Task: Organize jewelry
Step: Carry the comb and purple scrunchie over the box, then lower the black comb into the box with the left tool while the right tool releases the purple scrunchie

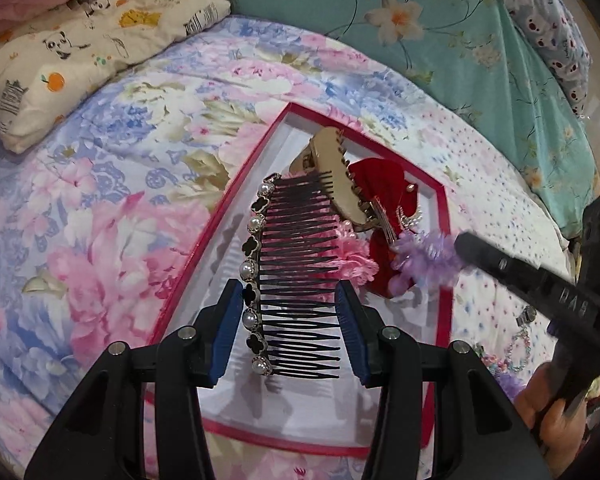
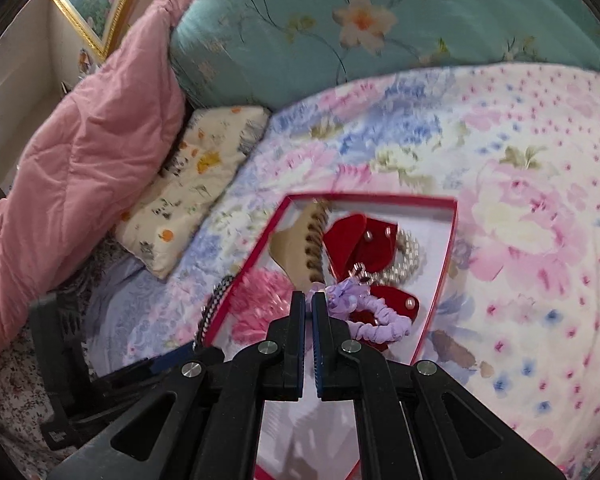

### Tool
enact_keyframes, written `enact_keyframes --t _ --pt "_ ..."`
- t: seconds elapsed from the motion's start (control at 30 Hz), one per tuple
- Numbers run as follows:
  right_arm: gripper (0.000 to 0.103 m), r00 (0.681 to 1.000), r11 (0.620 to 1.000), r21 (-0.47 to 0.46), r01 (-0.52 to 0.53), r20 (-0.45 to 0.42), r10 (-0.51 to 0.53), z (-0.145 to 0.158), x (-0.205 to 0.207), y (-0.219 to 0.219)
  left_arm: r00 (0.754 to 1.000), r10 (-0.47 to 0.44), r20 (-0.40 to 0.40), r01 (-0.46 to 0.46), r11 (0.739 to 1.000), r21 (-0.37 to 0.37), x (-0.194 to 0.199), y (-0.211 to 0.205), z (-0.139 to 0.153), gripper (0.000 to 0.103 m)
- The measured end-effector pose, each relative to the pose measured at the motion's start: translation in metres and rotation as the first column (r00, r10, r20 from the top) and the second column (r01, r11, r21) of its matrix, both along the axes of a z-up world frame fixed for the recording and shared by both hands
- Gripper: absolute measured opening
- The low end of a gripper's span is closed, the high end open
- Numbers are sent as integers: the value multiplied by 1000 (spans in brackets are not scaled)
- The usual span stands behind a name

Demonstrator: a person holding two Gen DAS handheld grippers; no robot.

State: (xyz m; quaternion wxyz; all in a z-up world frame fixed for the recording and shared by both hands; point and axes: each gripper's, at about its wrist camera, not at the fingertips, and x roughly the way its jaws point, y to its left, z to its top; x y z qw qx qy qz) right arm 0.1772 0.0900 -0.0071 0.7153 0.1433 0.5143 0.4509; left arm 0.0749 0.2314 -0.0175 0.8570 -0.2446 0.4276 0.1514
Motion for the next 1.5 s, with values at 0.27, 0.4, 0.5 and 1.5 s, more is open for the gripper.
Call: enact_keyframes --t 0.27,0.4,0.5,1.5 --pt "3 998 997 -64 -47 -37 44 -34 -16 7 999 -15 -33 14 1000 -7 8 -2 -20 46" --pt "3 998 994 -90 -55 -41 52 -44 -18 11 999 -21 -34 21 1000 -6 11 -2 -23 46" --pt "3 997 994 -93 -63 -55 58 -49 -18 13 999 -28 -37 28 1000 3 11 -3 -23 46" --pt "44 997 1000 -22 0 -71 -2 -22 -17 -25 998 -9 -64 12 999 51 7 -8 -11 64"
